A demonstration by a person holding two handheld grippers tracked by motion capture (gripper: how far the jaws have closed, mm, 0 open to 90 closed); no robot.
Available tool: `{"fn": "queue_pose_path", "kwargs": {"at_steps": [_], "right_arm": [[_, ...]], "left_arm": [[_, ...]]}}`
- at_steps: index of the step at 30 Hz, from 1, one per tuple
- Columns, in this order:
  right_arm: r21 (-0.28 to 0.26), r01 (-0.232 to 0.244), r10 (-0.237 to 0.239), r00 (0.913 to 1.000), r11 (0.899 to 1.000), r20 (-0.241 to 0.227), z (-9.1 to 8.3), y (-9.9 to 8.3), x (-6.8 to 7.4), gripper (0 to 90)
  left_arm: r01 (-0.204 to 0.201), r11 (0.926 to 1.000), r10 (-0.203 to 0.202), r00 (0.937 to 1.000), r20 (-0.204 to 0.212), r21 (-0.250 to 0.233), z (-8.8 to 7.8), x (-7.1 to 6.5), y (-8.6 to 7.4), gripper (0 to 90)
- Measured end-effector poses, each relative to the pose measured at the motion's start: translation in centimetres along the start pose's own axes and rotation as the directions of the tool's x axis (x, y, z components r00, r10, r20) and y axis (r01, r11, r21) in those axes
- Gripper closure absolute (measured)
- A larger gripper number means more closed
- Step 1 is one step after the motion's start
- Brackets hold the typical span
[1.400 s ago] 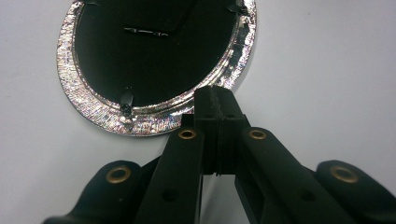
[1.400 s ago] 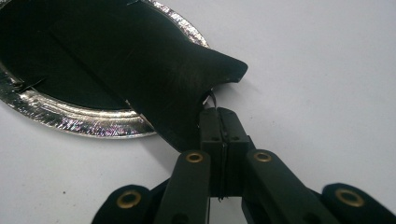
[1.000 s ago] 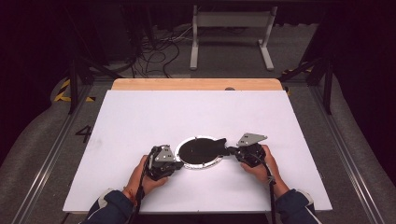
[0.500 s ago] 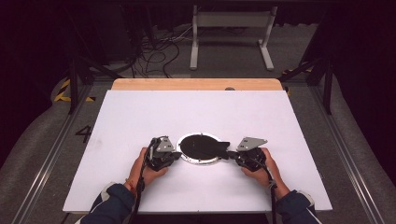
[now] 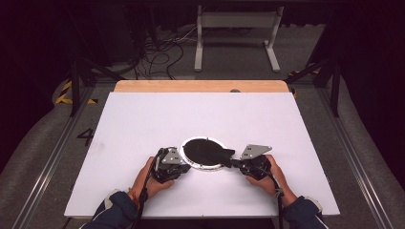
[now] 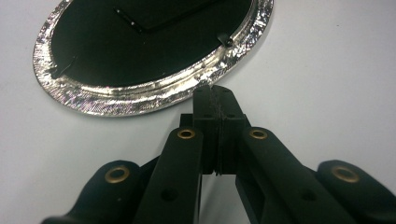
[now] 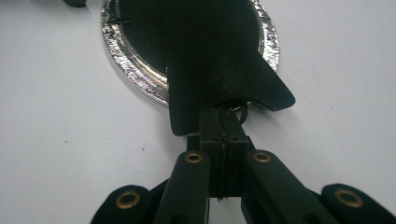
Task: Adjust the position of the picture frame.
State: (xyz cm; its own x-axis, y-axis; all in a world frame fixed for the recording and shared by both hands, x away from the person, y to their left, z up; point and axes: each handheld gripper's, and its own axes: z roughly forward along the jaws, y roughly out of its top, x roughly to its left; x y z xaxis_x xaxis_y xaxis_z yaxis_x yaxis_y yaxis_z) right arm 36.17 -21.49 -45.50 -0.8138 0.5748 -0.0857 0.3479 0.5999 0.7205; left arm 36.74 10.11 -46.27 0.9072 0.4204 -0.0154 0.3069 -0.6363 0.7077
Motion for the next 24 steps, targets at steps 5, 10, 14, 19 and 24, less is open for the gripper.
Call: {"fn": "queue_pose_path", "kwargs": {"at_steps": [5,10,14,19,24], "right_arm": [[-0.003,0.006,-0.006,0.9999,1.000,-0.015,0.1,0.1,0.6,90.0],[-0.002,0.005,-0.005,0.9999,1.000,-0.015,0.1,0.2,1.0,90.0],[-0.007,0.022,-0.022,0.9997,1.000,-0.010,0.2,0.5,1.7,90.0],[-0.018,0.028,-0.028,0.9992,0.999,-0.029,0.4,1.0,2.5,90.0],[-0.022,0.035,-0.036,0.9986,0.999,-0.040,0.7,1.6,3.7,90.0]], "left_arm": [[0.007,0.9999,-0.007,0.9998,-0.017,-0.008,0.5,0.2,0.5,90.0],[-0.005,0.9999,0.005,0.9992,-0.041,0.009,0.7,1.0,0.9,90.0],[-0.005,0.9998,0.007,0.9978,-0.066,0.018,0.8,1.7,1.2,89.9],[0.022,0.9997,-0.021,0.9969,-0.076,0.009,0.9,2.8,1.3,89.9],[0.042,0.9991,-0.041,0.9952,-0.088,0.004,0.8,3.4,1.1,89.8]]}}
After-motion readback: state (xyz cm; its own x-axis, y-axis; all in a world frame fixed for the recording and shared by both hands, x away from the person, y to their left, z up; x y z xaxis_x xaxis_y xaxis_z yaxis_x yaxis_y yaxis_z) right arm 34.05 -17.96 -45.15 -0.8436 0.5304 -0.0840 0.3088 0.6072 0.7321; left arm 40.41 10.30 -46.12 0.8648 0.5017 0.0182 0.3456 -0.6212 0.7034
